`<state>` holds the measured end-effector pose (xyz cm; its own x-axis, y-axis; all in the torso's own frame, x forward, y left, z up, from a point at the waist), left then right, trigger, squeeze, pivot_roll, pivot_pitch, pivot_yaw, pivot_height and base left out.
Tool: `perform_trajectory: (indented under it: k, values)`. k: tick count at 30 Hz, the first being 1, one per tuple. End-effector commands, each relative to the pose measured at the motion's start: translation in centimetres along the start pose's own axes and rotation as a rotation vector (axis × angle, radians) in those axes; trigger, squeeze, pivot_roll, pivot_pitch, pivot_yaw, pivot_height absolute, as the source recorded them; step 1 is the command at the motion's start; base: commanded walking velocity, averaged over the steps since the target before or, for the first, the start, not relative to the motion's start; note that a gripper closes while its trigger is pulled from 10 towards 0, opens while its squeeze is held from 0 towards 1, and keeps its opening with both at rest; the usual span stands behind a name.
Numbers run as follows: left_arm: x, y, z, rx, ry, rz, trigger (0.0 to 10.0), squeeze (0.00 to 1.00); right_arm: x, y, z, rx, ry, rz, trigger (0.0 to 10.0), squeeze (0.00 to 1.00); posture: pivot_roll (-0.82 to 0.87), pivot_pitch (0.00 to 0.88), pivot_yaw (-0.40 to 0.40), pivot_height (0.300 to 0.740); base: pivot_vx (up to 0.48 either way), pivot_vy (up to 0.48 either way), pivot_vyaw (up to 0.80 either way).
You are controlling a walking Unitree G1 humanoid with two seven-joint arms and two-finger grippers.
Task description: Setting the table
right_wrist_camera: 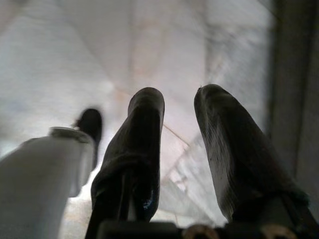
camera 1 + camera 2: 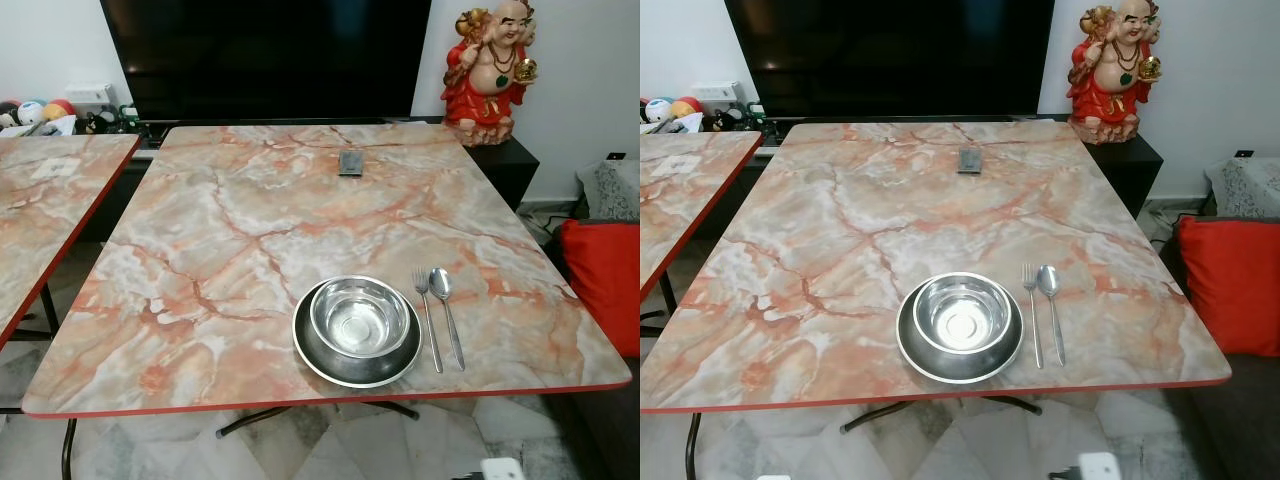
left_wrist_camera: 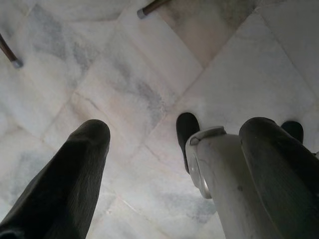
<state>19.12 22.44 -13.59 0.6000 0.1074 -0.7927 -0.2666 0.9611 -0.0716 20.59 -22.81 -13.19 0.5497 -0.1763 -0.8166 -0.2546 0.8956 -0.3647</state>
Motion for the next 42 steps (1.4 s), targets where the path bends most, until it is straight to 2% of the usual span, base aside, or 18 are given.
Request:
perform_trajectory:
  k: [1, 5, 8, 11, 12, 15, 18, 25, 28, 33, 42]
  values:
    - [-0.2, 0.4, -1.1, -0.011, 0.033, 0.012, 10.0, 0.0, 0.0, 1.2, 0.4, -0.039, -0.033, 0.059, 10.0, 0.0, -0.01, 0.052, -0.006, 0.74, 0.0, 0.0, 0.0]
    - [-0.4, 0.7, -1.5, -0.016, 0.043, 0.016, 10.0, 0.0, -0.1, 2.2, 1.2, -0.081, -0.076, 0.107, 10.0, 0.0, 0.0, 0.055, -0.003, 0.74, 0.0, 0.0, 0.0]
    - [-0.5, 0.9, -1.7, -0.017, 0.046, 0.018, 10.0, 0.0, -0.1, 2.1, 1.3, -0.048, -0.078, 0.096, 10.0, 0.0, 0.0, 0.056, -0.004, 0.74, 0.0, 0.0, 0.0]
    - [-0.6, 1.1, -1.8, -0.017, 0.048, 0.017, 10.0, 0.0, 0.0, 1.5, 1.4, 0.074, -0.072, 0.059, 10.0, 0.0, 0.0, 0.06, -0.001, 0.74, 0.0, 0.0, 0.0]
    - [-0.6, 1.4, -1.8, -0.017, 0.046, 0.017, 10.0, 0.0, 0.0, 1.1, 1.6, 0.174, -0.076, 0.036, 10.0, 0.0, 0.0, 0.062, 0.002, 0.74, 0.0, 0.0, 0.0]
    - [-0.6, 1.9, -1.3, -0.018, 0.038, 0.018, 10.0, 0.0, 0.0, 1.3, 1.9, 0.257, -0.094, 0.039, 10.0, 0.0, 0.0, 0.063, 0.005, 0.74, 0.0, 0.0, 0.0]
    - [-0.6, 2.2, -0.9, -0.019, 0.03, 0.018, 10.0, 0.0, 0.0, 1.7, 2.1, 0.256, -0.093, 0.048, 10.0, 0.0, 0.0, 0.063, 0.008, 0.74, 0.0, 0.0, 0.0]
    - [-0.5, 1.8, -0.9, -0.023, 0.027, 0.012, 10.0, 0.0, 0.0, 2.3, 2.1, 0.23, -0.094, 0.061, 10.0, 0.0, 0.01, 0.063, 0.011, 0.74, 0.0, 0.039, 0.09]
    - [-0.5, 1.9, -0.9, -0.021, 0.028, 0.012, 10.0, 0.0, -0.1, 2.6, 1.9, 0.2, -0.097, 0.078, 10.0, 0.0, 0.01, 0.063, 0.011, 0.74, 0.0, 0.44, 0.8]
    - [-0.6, 2.2, -0.9, -0.019, 0.031, 0.013, 10.0, 0.0, -0.2, 2.8, 1.2, 0.222, -0.081, 0.094, 10.0, 0.0, 0.01, 0.064, 0.011, 0.74, 0.0, 0.48, 0.8]
    - [-0.7, 3.3, -0.5, -0.021, 0.03, 0.025, 10.0, 0.0, -0.2, 3.0, 0.9, 0.234, -0.064, 0.096, 10.0, 0.0, 0.02, 0.06, 0.01, 0.74, 0.0, 0.48, 0.0]
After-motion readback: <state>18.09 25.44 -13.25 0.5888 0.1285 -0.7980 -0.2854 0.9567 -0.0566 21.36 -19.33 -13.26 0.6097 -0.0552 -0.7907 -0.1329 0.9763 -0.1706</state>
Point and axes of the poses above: a point about 5 cm out from each wrist's last joint towards the gripper, its own x axis pointing out of the wrist towards the gripper, its own z axis along the axis of the wrist's last joint, y = z × x, the point moved 6 cm from there along x, pointing out of the wrist towards the gripper, and after that the axes turned 15 degrees about -x, right-handed, at the moved point
